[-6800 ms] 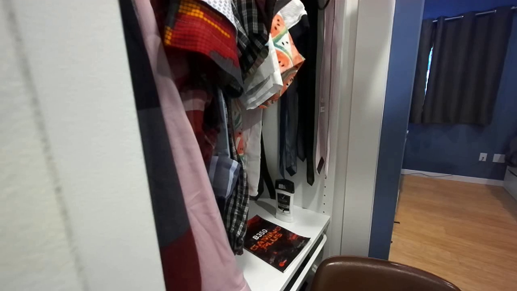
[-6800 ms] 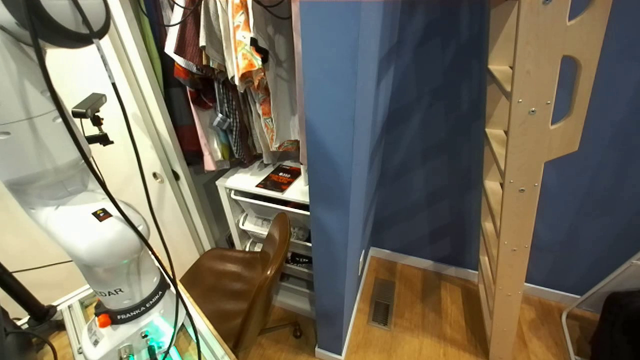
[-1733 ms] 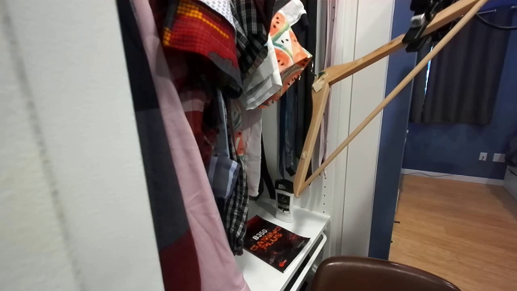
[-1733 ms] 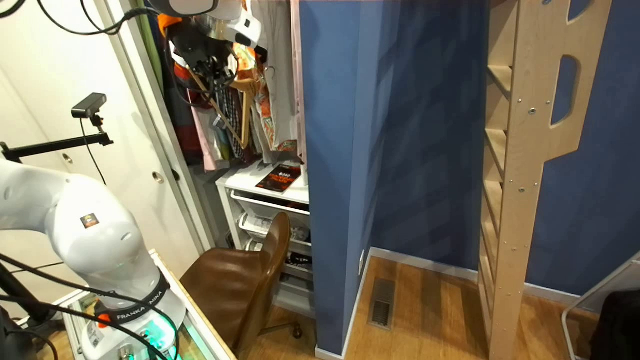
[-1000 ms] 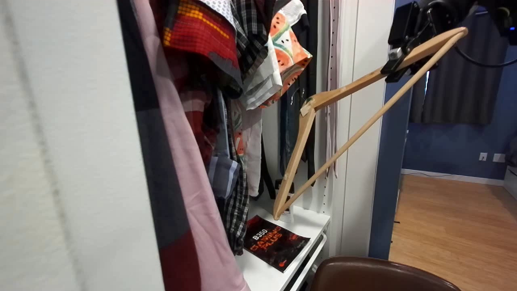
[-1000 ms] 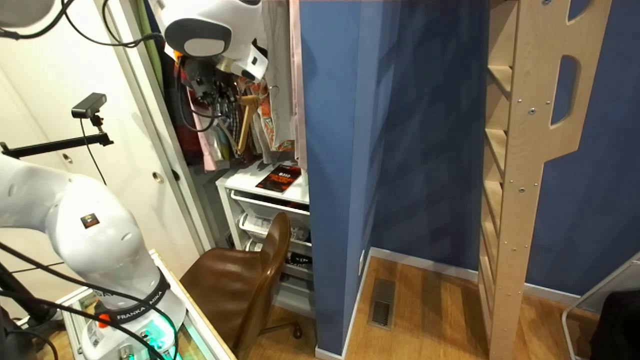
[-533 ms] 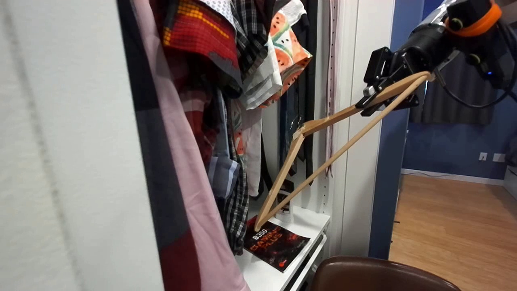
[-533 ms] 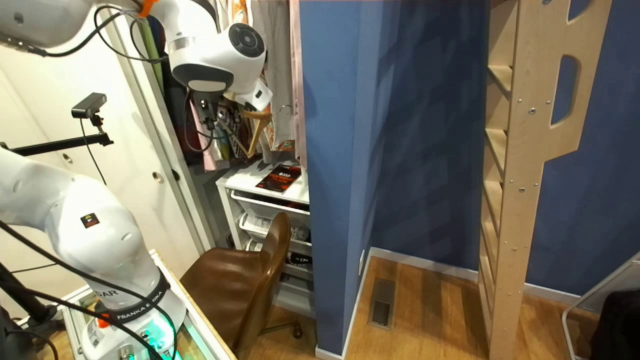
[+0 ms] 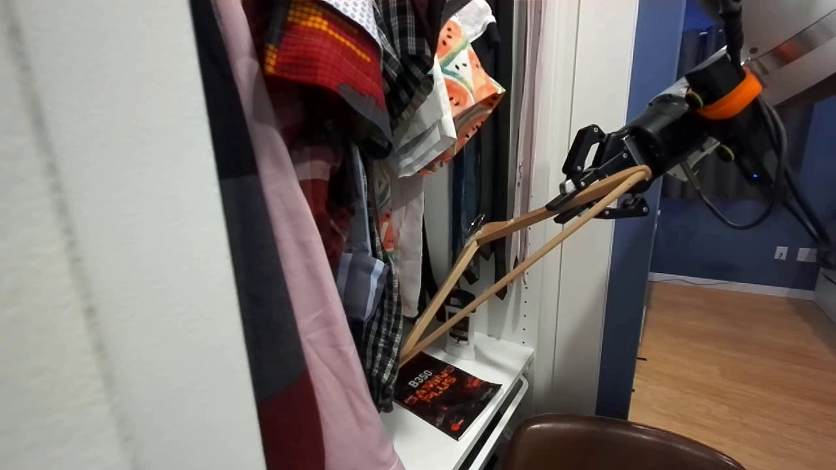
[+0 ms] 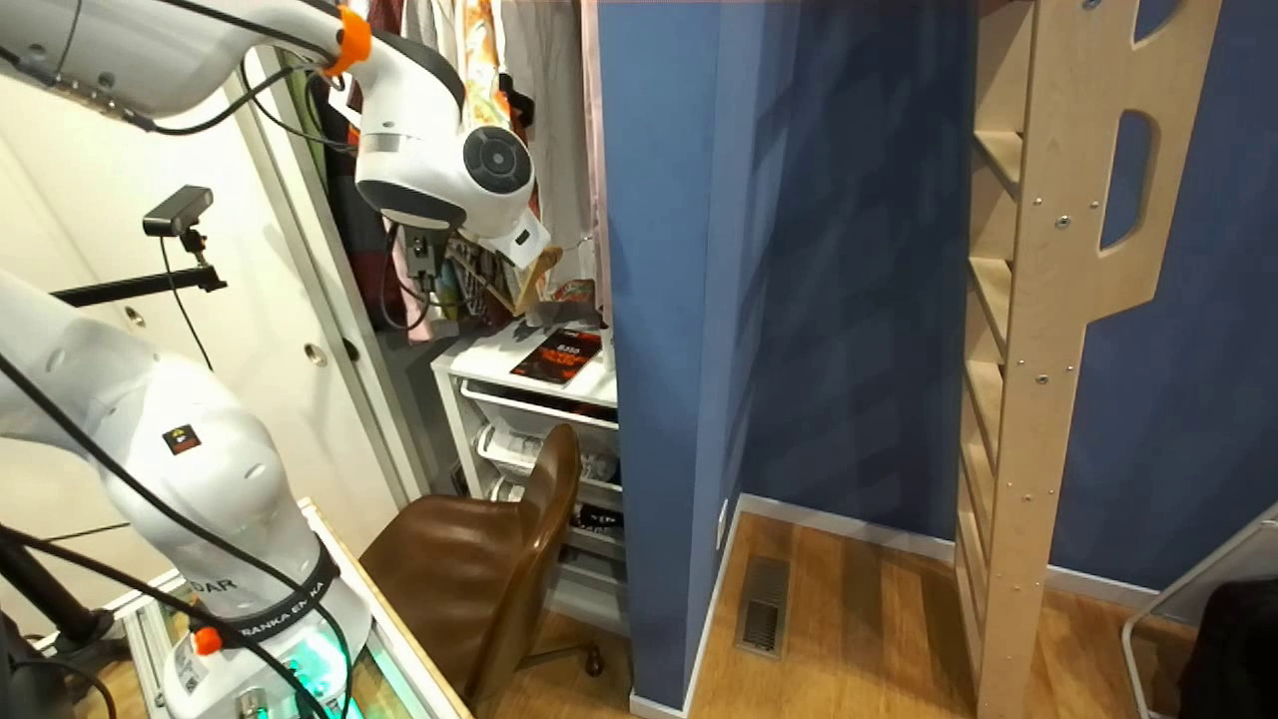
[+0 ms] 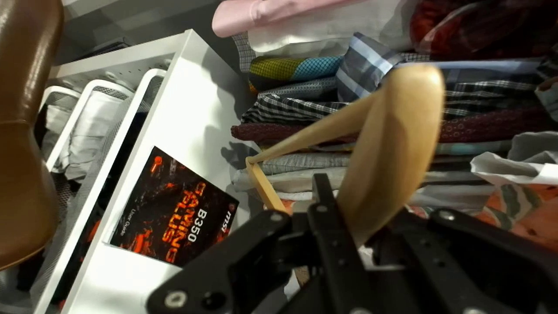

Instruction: Put the wooden clothes hanger on the shelf

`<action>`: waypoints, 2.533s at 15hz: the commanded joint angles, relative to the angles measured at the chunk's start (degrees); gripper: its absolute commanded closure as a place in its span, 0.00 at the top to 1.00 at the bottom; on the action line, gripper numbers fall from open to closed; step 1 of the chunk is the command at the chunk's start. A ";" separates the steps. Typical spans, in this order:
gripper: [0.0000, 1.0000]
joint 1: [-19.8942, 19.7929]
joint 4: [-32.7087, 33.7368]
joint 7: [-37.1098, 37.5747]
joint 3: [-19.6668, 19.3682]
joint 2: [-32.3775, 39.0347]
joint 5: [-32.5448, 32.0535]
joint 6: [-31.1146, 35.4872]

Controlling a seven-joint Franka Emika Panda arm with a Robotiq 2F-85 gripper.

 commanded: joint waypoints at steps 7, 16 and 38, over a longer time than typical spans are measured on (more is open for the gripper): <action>0.04 0.80 2.17 -5.11 3.14 9.64 7.72 3.78; 0.04 1.38 7.84 -8.98 4.51 17.73 11.01 7.95; 0.04 1.33 12.04 -18.61 3.77 26.62 23.79 4.89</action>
